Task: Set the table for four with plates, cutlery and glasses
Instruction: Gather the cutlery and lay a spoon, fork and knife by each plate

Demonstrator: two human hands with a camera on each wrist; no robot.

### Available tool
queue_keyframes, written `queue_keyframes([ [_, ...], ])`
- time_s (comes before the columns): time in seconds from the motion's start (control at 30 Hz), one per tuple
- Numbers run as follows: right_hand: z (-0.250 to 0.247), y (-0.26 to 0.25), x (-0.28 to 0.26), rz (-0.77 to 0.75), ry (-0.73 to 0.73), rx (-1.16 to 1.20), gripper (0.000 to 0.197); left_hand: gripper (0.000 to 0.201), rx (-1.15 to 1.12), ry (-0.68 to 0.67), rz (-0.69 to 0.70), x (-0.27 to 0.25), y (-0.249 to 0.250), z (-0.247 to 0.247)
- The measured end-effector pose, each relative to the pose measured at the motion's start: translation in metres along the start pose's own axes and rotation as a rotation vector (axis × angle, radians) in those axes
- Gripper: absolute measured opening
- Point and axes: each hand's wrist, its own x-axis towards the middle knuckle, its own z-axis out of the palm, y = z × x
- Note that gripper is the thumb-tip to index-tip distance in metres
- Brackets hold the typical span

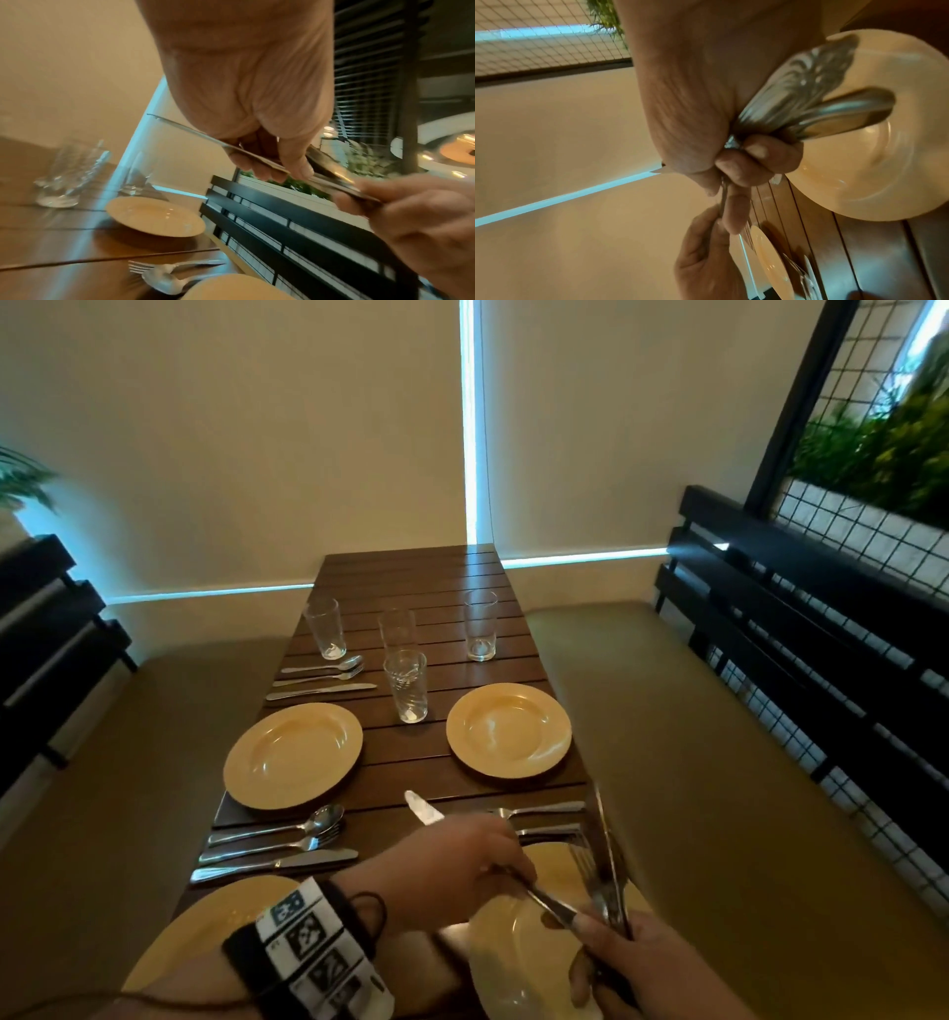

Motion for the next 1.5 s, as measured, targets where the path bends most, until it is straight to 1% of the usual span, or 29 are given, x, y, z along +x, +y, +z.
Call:
queue_keyframes([
  [0.1, -0.020, 0.000, -0.007, -0.020, 0.131, 0.092, 0.028, 0.021, -0.051, 0.166, -0.209, 0.027, -0.031, 0.000],
  [0.17, -0.034, 0.000, -0.012, -0.020, 0.183, 0.093, 0.029, 0.020, -0.053, 0.237, -0.309, 0.054, -0.048, 0.006],
  [0.23, -0.044, 0.001, -0.014, -0.012, 0.213, 0.063, 0.029, 0.019, -0.019, 0.232, -0.367, 0.086, -0.059, 0.017],
  [0.33, -0.050, 0.003, -0.012, 0.008, 0.220, 0.065, 0.029, 0.018, 0.048, 0.166, -0.410, 0.127, -0.071, 0.038],
  [0.43, -0.052, 0.004, -0.008, 0.033, 0.202, 0.040, 0.029, 0.020, 0.107, 0.125, -0.442, 0.156, -0.077, 0.055],
  [0.5, -0.054, 0.006, -0.006, 0.048, 0.217, -0.004, 0.029, 0.022, 0.139, 0.097, -0.475, 0.169, -0.080, 0.064],
  [0.6, -0.057, 0.007, -0.006, 0.058, 0.238, -0.043, 0.029, 0.024, 0.198, 0.062, -0.495, 0.181, -0.083, 0.073],
  [0.7, -0.062, 0.006, -0.006, 0.045, 0.230, -0.021, 0.028, 0.024, 0.275, 0.034, -0.491, 0.186, -0.084, 0.076],
  [0.73, -0.063, 0.005, -0.007, 0.040, 0.216, -0.022, 0.034, 0.023, 0.303, 0.023, -0.484, 0.187, -0.084, 0.077],
  [0.83, -0.071, 0.007, -0.006, 0.012, 0.176, -0.032, 0.067, 0.025, 0.373, -0.009, -0.473, 0.187, -0.084, 0.080],
  [0.87, -0.073, 0.008, -0.005, 0.008, 0.167, -0.035, 0.075, 0.026, 0.394, -0.015, -0.464, 0.187, -0.083, 0.080],
  [0.93, -0.074, 0.008, -0.003, 0.004, 0.151, -0.034, 0.080, 0.026, 0.423, -0.028, -0.454, 0.188, -0.081, 0.080],
  [1.03, -0.073, 0.006, 0.000, -0.001, 0.131, 0.009, 0.076, 0.027, 0.455, -0.037, -0.453, 0.189, -0.079, 0.077],
  [1.2, -0.071, 0.006, 0.002, 0.005, 0.128, 0.063, 0.056, 0.026, 0.476, -0.047, -0.447, 0.189, -0.081, 0.074],
  [1.33, -0.069, 0.006, 0.003, -0.003, 0.142, 0.067, 0.054, 0.024, 0.477, -0.048, -0.452, 0.189, -0.080, 0.072],
  [1.5, -0.068, 0.006, 0.005, -0.015, 0.117, 0.086, 0.056, 0.025, 0.470, -0.049, -0.450, 0.190, -0.080, 0.072],
])
